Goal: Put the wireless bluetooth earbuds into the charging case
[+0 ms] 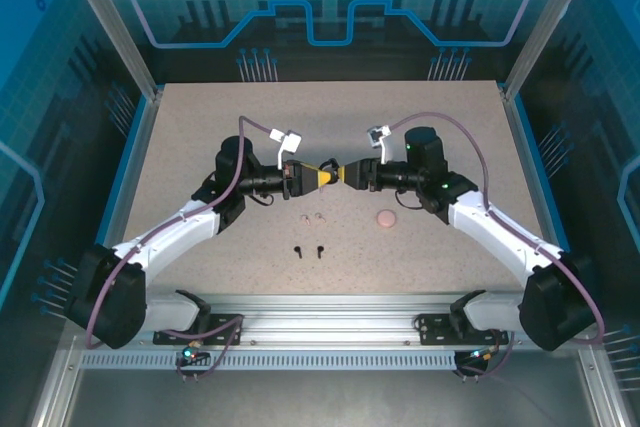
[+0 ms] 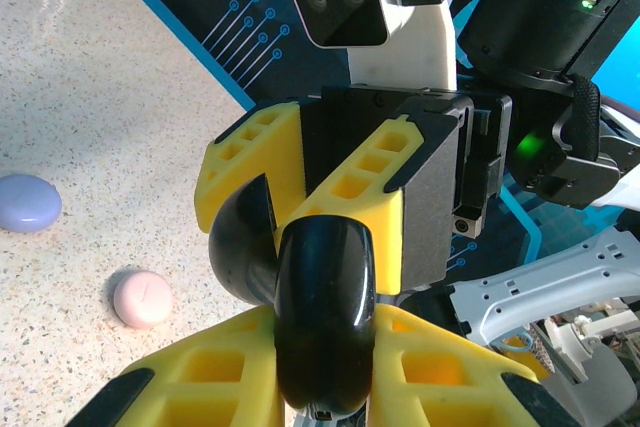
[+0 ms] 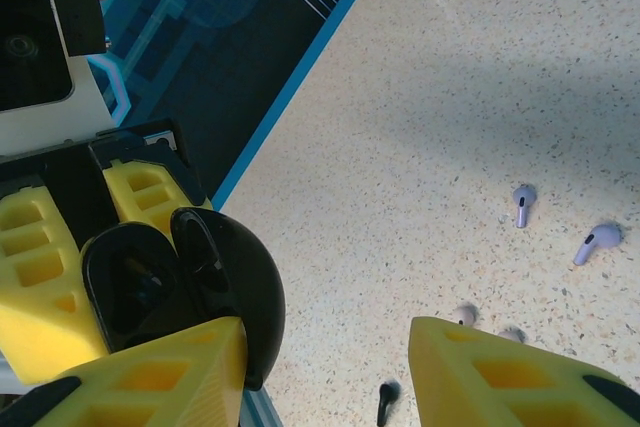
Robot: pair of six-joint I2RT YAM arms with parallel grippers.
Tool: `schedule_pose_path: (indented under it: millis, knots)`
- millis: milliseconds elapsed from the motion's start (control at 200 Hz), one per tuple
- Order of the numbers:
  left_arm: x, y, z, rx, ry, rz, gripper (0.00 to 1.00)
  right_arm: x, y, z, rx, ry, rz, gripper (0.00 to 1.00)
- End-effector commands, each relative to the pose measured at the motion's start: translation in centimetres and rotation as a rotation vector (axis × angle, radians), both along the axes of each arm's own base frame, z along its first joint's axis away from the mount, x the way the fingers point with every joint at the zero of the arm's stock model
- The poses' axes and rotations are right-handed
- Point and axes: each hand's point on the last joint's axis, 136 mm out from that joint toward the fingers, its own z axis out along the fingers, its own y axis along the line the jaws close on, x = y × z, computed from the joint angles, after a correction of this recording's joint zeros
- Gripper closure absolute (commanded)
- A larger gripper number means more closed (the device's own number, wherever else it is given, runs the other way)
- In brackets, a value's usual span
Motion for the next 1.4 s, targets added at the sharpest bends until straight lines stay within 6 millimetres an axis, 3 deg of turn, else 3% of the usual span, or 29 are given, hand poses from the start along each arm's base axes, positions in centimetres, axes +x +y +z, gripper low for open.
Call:
schedule_pose_path:
  millis: [0,360,900,1090,1210,1396]
  knots:
    - [-0.3,-0.1,2.0,-0.036,-0.054,-0.033,1.00,0.3,0.9,1.2,0.022,-0.027,0.020,0.54]
    - [-0.4,-0.2,1.8,-0.047,-0.042,-0.039,1.00,0.5,1.9,1.2,0.031,-0.013,0.041,0.63]
    - [0.0,-0.5,0.9,-0.047,-0.021,-0.033,1.00,0.9,2.4,1.7,0.036,-0.012,0.042,0.98]
    - [0.9,-0.3,0.4,-0.033,-0.017,0.018,0.58,1.1,2.2,1.6,0.002,-0.009,0.017,1.00]
    - [1.6,-0.2,0.5,-0.007,-0.027,0.041,0.43,1.5,1.6,1.6,-0.036,-0.014,-0.023,1.00]
    - [2.3,0.1,1.3,0.046,-0.048,0.048,0.30,2.4,0.7,1.6,-0.102,-0.022,-0.072,1.00]
